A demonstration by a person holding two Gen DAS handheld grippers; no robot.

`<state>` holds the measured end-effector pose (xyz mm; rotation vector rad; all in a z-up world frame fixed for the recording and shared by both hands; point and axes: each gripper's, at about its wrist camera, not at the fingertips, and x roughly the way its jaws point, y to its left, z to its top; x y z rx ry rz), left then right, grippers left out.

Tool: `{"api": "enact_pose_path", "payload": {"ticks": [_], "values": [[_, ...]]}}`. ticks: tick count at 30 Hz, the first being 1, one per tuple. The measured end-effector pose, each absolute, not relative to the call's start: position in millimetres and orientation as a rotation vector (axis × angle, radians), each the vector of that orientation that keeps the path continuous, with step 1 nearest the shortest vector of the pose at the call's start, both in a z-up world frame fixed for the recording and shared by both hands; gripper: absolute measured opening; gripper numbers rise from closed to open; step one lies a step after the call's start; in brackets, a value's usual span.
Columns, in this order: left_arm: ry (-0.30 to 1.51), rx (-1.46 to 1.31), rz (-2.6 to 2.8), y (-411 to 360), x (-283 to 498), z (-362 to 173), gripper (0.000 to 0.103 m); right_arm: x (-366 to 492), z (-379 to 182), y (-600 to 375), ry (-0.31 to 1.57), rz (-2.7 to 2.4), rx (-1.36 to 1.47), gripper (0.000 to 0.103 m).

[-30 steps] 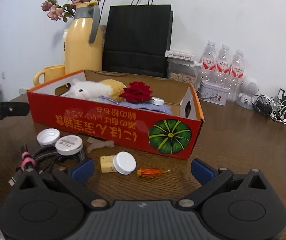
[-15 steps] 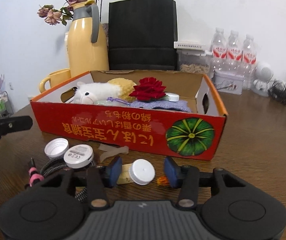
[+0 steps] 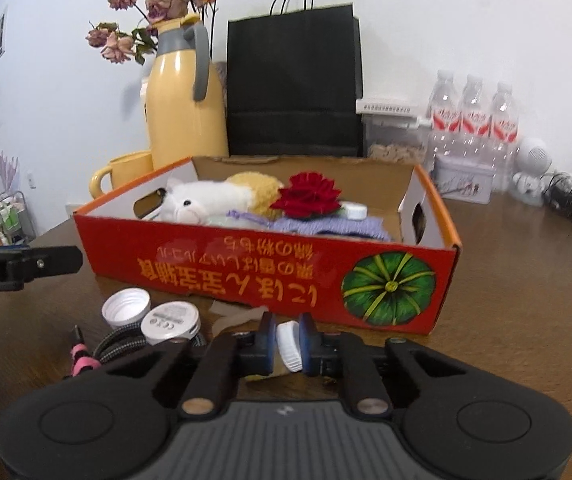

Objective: Organize objects
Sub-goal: 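Grasp a white bottle cap with the right gripper while the left gripper approaches another cap, then grasp the other white bottle cap with the left gripper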

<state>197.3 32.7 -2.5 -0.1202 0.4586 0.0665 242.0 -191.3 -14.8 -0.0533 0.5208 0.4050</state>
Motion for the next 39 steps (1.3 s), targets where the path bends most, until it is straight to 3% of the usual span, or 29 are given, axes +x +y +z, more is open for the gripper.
{"api": "enact_pose_path", "payload": {"ticks": [11, 23, 30, 33, 35, 39], "values": [[0.481, -0.114, 0.064, 32.6, 200.5, -6.0, 0.103, 218.4, 6.4, -203.3, 0.334, 0.356, -0.040, 0.010], [0.554, -0.058, 0.053, 17.5, 220.2, -15.0, 0.102, 212.1, 9.3, -198.4, 0.311, 0.365, -0.064, 0.010], [0.621, -0.068, 0.062, 10.9, 238.8, -21.9, 0.077, 209.9, 9.2, -196.4, 0.305, 0.372, -0.070, 0.010], [0.635, -0.079, 0.056, 8.9, 242.2, -24.0, 0.074, 209.1, 9.2, -195.5, 0.303, 0.375, -0.071, 0.010], [0.645, -0.075, 0.053, 5.5, 244.4, -26.0, 0.063, 208.9, 9.0, -194.9, 0.303, 0.376, -0.073, 0.010], [0.643, -0.066, 0.020, -1.5, 242.8, -25.9, 0.012, 208.4, 9.3, -194.4, 0.300, 0.377, -0.073, 0.010]]}}
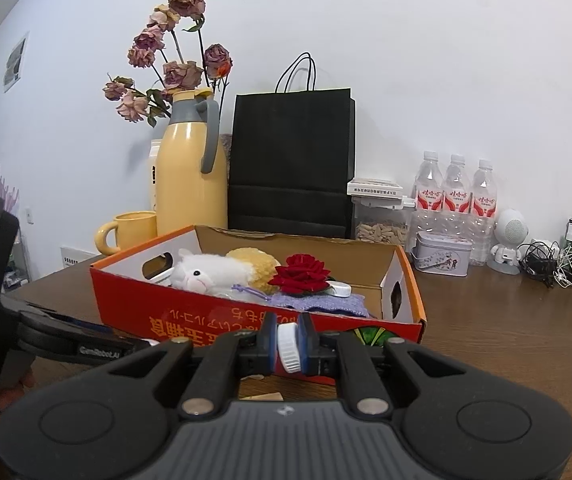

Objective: Organize objects
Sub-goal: 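Grasp the other white bottle cap with the left gripper, then carry both caps into the cardboard box and open both grippers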

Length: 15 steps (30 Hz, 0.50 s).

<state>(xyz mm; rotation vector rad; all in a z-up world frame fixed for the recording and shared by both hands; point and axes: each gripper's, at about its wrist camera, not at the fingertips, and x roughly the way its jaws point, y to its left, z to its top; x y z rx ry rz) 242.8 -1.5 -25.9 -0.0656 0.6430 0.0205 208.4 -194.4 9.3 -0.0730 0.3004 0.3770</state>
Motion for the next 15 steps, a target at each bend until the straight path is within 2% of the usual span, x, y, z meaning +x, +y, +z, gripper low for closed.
{"api": "enact_pose_path", "payload": {"ticks": [3, 15], "values": [[0.630, -0.068, 0.003, -2.4, 238.9, -24.5, 0.008, 207.1, 9.9, -195.2, 0.296, 0.379, -0.071, 0.010], [0.538, -0.071, -0.017, -1.1, 222.3, -9.8, 0.007, 208.6, 9.1, -198.3, 0.296, 0.378, -0.058, 0.010]]}}
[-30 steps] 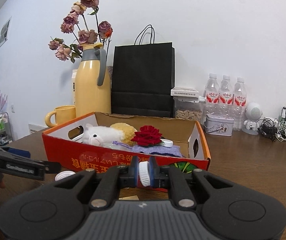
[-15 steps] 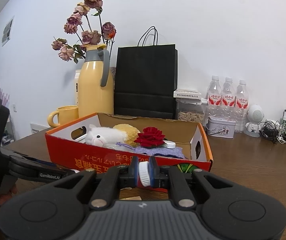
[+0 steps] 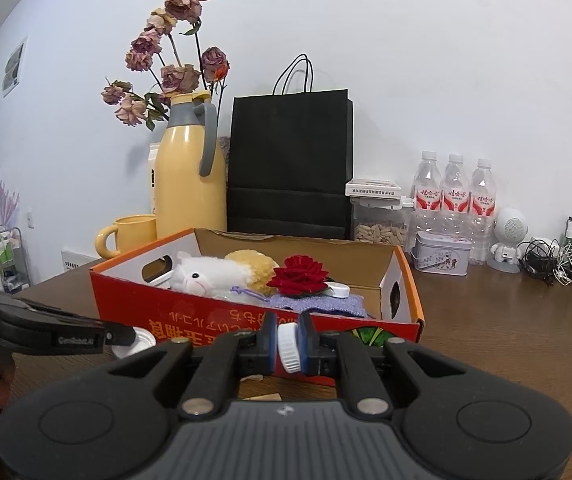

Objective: Organize objects
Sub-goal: 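Carry both caps into the cardboard box and open both grippers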

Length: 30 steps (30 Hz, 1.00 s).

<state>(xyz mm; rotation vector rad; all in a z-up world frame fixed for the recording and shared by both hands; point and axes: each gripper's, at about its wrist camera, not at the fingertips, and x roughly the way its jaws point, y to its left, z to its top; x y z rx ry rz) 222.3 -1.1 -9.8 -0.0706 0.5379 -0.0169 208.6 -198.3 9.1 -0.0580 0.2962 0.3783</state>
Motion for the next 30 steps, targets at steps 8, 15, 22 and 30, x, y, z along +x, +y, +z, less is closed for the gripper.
{"api": "enact_pose_path", "payload": {"ticks": [8, 15, 22, 30], "values": [[0.398, -0.080, -0.034, -1.9, 196.1, 17.6, 0.007, 206.6, 12.4, -197.6, 0.279, 0.375, -0.058, 0.010], [0.325, -0.076, -0.058, -5.9, 207.6, 56.2, 0.007, 219.6, 35.8, -193.9, 0.241, 0.363, -0.050, 0.010], [0.284, -0.088, -0.034, -5.0, 243.4, 77.7, 0.007, 255.4, 63.0, -183.2, 0.195, 0.340, -0.041, 0.010], [0.308, -0.104, 0.020, -1.1, 292.9, 69.1, 0.007, 315.0, 60.8, -172.8, 0.241, 0.302, -0.027, 0.010]]}}
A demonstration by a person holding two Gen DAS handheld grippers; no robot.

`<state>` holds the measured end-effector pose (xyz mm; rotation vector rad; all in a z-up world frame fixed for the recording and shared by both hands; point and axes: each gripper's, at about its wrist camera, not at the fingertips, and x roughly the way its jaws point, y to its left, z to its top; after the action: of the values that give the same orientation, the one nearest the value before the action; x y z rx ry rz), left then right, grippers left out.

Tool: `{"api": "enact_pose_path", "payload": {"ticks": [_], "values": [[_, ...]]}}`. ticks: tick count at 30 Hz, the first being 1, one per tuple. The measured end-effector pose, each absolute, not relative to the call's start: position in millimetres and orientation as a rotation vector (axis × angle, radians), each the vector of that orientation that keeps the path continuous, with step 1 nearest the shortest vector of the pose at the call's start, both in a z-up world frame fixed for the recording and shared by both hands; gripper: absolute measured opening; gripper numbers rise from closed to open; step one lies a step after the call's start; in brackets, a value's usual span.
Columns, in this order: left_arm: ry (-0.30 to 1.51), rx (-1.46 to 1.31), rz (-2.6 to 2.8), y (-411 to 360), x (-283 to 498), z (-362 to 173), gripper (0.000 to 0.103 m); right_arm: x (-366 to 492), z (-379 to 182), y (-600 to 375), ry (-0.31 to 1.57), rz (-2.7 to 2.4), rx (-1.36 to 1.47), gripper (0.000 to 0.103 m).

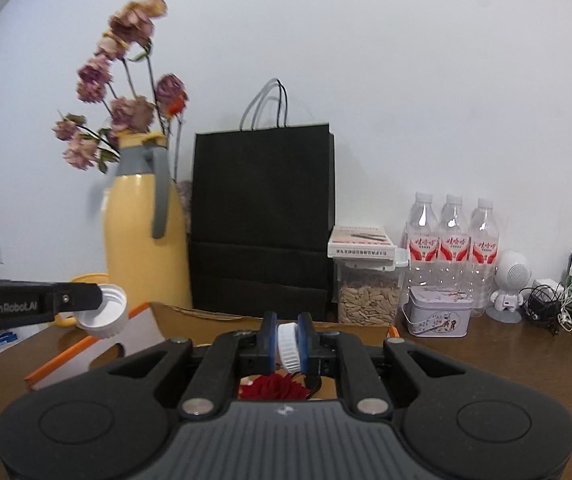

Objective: Organize objects
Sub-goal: 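Carry both caps into the cardboard box and open both grippers, then grasp the white round disc with the right gripper while the left gripper grasps the pink-tied cable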

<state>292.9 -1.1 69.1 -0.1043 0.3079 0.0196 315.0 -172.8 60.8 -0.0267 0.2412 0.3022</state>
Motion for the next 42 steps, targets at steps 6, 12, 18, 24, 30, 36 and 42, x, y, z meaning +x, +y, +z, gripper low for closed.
{"api": "enact_pose_path", "payload": {"ticks": [6, 12, 18, 24, 30, 36, 42], "values": [[0.350, -0.104, 0.058, 5.6, 328.9, 54.8, 0.007, 352.7, 43.9, -170.8, 0.288, 0.285, -0.012, 0.010], [0.395, -0.111, 0.060, 11.8, 338.8, 40.8, 0.007, 362.4, 30.5, -175.8, 0.337, 0.297, 0.010, 0.010], [0.388, -0.089, 0.058, 5.7, 334.3, 40.3, 0.008, 360.0, 28.9, -176.0, 0.348, 0.301, 0.013, 0.011], [0.352, -0.075, 0.089, 1.2, 328.4, 40.7, 0.103, 355.6, 29.7, -182.9, 0.345, 0.284, 0.056, 0.093], [0.315, -0.068, 0.131, -0.7, 325.1, 41.5, 0.103, 353.1, 31.0, -184.3, 0.346, 0.281, 0.058, 0.103], [0.311, -0.070, 0.132, -1.0, 323.7, 41.7, 0.103, 352.0, 30.6, -183.8, 0.348, 0.278, 0.050, 0.103], [0.303, -0.068, 0.121, -3.0, 319.6, 42.7, 0.103, 349.0, 31.1, -183.4, 0.344, 0.279, 0.046, 0.103]]}}
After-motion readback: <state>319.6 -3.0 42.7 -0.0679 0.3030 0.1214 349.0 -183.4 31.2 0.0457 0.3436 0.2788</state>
